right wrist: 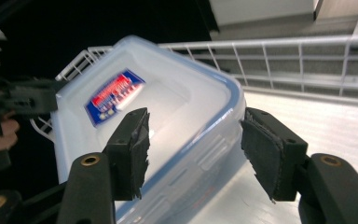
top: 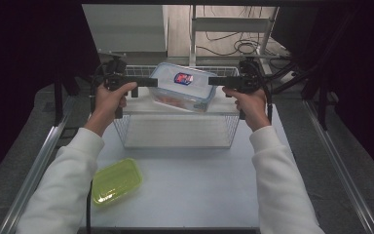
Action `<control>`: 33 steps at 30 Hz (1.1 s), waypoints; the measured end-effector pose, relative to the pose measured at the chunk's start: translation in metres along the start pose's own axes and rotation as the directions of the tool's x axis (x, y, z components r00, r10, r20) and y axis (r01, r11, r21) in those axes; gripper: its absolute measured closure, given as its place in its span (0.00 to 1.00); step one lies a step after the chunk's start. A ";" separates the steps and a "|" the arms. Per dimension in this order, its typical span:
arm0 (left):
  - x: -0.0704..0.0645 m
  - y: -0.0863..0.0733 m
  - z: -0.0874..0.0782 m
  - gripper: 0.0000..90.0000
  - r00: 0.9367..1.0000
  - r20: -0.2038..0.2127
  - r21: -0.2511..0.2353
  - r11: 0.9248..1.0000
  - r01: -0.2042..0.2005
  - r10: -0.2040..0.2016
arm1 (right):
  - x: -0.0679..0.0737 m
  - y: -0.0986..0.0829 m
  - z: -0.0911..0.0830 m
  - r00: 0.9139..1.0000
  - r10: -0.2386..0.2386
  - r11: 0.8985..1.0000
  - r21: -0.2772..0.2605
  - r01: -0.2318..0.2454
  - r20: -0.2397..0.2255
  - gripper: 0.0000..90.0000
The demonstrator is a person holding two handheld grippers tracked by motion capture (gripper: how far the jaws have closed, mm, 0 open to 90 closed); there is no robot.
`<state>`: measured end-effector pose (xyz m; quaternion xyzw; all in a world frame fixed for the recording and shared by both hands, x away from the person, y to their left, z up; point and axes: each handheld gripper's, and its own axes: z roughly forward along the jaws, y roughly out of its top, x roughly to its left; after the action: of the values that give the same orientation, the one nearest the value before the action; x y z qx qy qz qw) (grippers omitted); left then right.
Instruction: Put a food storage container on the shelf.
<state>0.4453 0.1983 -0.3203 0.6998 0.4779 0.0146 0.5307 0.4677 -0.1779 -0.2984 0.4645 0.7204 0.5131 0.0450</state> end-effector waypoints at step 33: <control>-0.036 -0.050 -0.054 0.25 0.987 -0.023 -0.055 0.985 -0.162 0.161 | 0.049 -0.064 0.007 0.963 -0.271 0.959 0.092 0.269 0.005 0.99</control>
<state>0.3649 0.2125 -0.3167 0.7207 0.4238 0.0776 0.5430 0.4037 -0.1404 -0.3314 0.3677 0.7992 0.4649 0.0997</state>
